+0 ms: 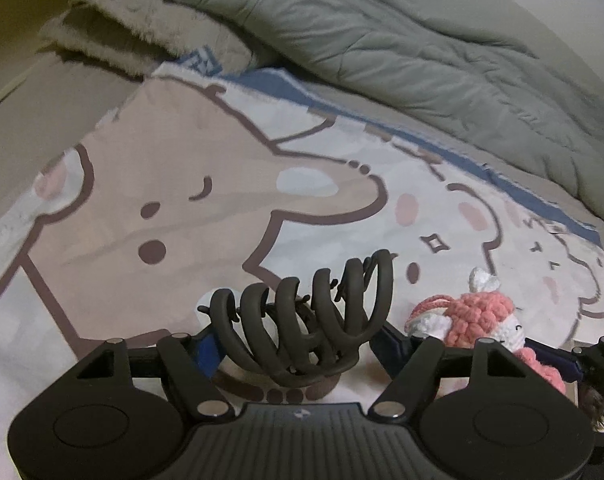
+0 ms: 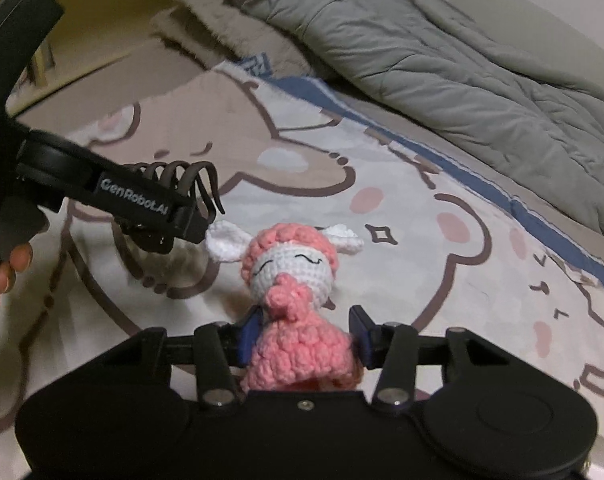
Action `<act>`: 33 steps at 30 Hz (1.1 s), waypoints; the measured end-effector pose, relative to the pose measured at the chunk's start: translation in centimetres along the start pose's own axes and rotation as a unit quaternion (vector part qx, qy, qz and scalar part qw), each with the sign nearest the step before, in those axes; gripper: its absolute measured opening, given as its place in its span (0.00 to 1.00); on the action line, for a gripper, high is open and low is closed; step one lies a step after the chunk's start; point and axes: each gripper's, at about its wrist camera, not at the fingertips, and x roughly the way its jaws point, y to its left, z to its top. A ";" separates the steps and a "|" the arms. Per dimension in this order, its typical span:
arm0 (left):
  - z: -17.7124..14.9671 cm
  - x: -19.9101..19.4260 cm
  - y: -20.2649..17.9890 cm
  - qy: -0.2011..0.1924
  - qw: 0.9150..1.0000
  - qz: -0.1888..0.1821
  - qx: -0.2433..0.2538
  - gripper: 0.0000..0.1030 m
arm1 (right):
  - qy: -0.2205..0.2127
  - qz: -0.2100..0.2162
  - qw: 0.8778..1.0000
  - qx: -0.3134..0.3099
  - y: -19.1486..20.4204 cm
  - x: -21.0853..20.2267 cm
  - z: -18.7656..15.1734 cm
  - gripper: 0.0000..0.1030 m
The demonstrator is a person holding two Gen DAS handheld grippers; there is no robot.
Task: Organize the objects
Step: 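Grasp the black claw clip with left tool while right tool grasps pink doll, then carry claw clip with left tool and pink doll with right tool into box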
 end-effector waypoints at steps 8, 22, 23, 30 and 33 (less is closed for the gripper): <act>-0.7 -4.8 -0.7 -0.033 0.999 -0.022 0.032 0.73 | -0.018 -0.009 0.998 0.063 -0.3 -4.2 -0.4 0.47; -3.2 -10.2 -3.1 -0.061 0.992 -0.058 0.093 0.73 | -0.051 -0.026 0.988 0.146 -2.5 -10.9 -2.6 0.47; -3.4 -10.5 -3.2 -0.061 0.992 -0.060 0.097 0.73 | -0.053 -0.028 0.987 0.150 -2.6 -11.3 -2.8 0.47; -4.3 -11.8 -4.1 -0.068 0.988 -0.074 0.115 0.73 | -0.062 -0.033 0.982 0.174 -3.8 -13.7 -4.3 0.47; -4.5 -12.1 -4.5 -0.068 0.988 -0.080 0.115 0.73 | -0.069 -0.034 0.979 0.187 -4.4 -14.4 -4.8 0.47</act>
